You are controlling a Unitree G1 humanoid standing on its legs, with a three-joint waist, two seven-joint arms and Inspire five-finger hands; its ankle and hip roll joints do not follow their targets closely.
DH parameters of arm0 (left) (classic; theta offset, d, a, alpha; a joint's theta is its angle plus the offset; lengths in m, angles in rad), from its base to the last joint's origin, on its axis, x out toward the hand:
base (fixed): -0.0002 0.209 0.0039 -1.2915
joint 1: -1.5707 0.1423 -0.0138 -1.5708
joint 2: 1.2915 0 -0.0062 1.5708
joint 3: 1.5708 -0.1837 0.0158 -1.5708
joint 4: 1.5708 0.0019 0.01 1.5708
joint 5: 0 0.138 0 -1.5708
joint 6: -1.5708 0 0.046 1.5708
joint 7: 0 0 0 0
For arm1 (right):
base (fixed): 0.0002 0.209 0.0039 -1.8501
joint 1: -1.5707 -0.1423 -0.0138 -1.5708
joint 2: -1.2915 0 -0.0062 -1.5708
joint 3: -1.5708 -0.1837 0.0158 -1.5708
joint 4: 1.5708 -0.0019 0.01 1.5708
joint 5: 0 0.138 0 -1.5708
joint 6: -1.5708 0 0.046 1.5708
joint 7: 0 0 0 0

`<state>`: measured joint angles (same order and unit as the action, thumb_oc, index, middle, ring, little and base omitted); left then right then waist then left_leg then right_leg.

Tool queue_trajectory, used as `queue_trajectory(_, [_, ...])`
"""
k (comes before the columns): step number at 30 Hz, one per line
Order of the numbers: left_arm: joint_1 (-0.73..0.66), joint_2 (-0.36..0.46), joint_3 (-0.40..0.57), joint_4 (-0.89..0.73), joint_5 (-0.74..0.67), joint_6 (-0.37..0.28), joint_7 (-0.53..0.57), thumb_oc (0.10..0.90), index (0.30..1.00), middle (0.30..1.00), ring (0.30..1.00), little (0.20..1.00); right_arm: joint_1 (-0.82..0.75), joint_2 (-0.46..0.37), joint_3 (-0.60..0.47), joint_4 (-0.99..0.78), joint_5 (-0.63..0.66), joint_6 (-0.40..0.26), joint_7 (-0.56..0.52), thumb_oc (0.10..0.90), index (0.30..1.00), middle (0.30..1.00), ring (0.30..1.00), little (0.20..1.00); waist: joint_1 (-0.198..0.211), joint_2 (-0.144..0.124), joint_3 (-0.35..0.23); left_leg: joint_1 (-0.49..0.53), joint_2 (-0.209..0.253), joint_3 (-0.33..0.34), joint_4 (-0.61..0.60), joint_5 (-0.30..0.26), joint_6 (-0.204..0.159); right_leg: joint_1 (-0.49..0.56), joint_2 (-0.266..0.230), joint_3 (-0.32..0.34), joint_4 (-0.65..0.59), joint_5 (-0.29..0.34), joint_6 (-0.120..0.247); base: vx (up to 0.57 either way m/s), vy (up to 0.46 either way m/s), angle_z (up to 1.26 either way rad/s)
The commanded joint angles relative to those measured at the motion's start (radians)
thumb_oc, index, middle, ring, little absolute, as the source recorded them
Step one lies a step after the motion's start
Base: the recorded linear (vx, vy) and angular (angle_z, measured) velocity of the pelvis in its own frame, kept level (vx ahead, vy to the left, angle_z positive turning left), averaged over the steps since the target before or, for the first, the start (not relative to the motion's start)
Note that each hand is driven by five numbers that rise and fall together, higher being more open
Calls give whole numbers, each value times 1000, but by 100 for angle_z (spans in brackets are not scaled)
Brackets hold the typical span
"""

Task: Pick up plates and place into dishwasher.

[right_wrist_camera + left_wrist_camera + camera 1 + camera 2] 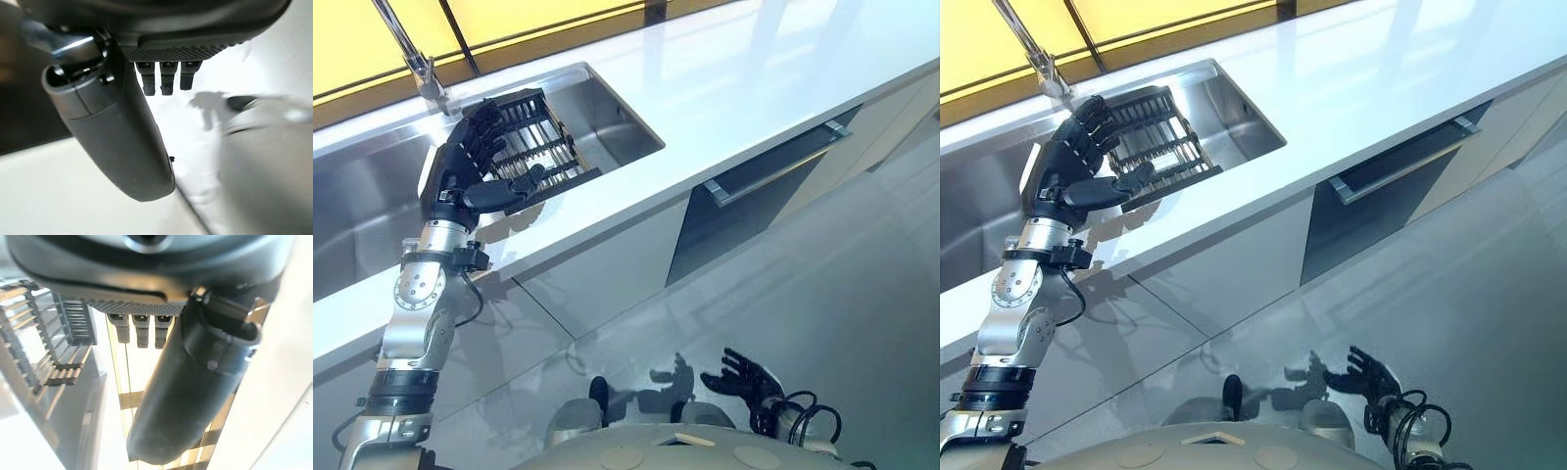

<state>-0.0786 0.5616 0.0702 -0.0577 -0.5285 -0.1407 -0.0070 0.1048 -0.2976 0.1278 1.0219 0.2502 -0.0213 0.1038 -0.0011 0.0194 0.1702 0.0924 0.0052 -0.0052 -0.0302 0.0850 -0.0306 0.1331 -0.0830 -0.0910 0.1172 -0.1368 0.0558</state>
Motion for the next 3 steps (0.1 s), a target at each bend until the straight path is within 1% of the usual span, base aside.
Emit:
queue_trajectory(1, [-125, 1, 18, -31, 13, -87, 15, 800, 900, 900, 900, 900, -37, -26, 3, 22, 1, -11, -37, 800, 900, 900, 900, 900, -11, -11, -24, 12, -69, 45, 29, -141, 29, -25, 63, 20, -123, 100, -9, -49, 56, -5])
queue_trajectory(3, [-133, -10, 23, -31, 12, -78, 21, 800, 900, 900, 900, 900, -37, -16, -14, 72, -23, -10, -18, 800, 900, 900, 900, 900, -15, -7, -37, 24, -67, 48, 20, -144, 29, -16, 66, 22, -127, 97, -9, -33, 47, -6])
